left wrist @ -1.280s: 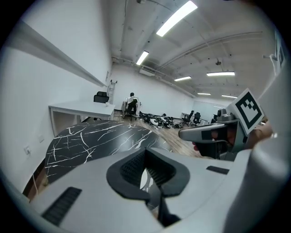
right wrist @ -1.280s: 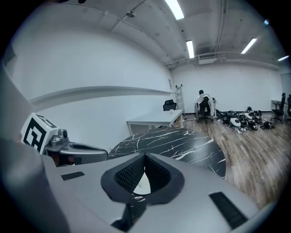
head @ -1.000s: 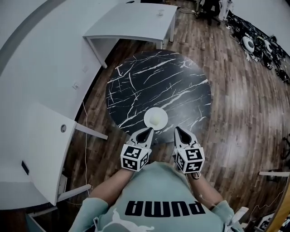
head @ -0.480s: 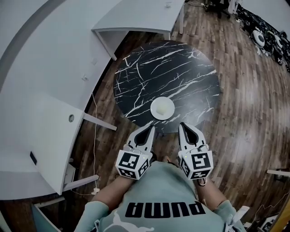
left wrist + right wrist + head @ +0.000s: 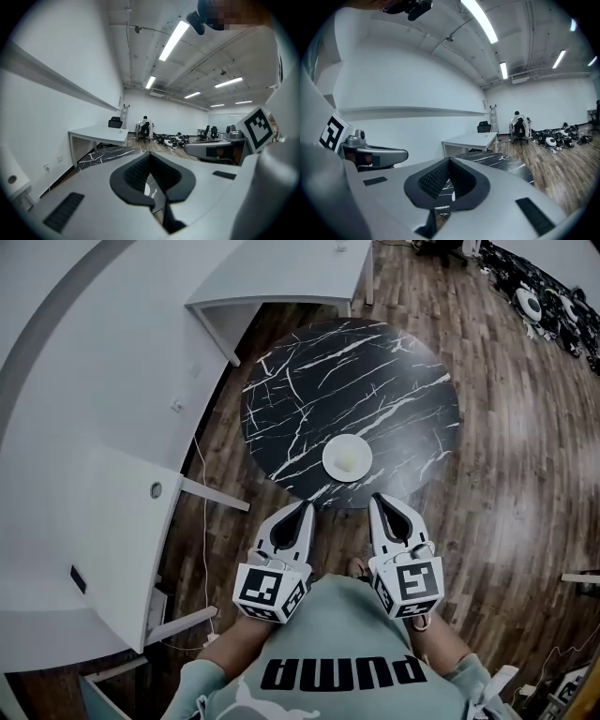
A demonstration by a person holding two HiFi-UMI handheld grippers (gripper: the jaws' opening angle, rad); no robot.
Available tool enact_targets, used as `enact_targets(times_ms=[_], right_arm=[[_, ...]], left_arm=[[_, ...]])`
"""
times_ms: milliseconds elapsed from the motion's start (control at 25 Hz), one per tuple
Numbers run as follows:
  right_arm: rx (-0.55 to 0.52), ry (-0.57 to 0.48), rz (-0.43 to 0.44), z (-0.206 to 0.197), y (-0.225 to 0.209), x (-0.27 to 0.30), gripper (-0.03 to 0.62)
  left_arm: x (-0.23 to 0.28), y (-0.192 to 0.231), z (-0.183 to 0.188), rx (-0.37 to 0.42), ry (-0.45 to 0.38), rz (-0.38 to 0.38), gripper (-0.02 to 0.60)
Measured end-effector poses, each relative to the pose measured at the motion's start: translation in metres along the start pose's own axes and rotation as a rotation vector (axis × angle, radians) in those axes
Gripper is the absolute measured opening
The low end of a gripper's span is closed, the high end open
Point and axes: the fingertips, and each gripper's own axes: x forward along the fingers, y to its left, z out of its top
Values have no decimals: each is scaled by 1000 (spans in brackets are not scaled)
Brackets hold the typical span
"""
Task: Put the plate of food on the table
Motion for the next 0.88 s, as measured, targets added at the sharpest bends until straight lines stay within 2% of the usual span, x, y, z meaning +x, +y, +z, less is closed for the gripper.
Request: enact_targets(times_ms=[320, 640, 880], right_arm=[[16, 16, -39, -9, 46, 4, 9], [47, 49, -128, -33, 88, 3, 9], [39, 87, -173, -52, 116, 2, 8]], left_arm=[[-32, 37, -13, -3, 15, -30, 6], [-58, 65, -37, -11, 34, -91, 6], [-69, 74, -62, -16, 78, -174, 6]])
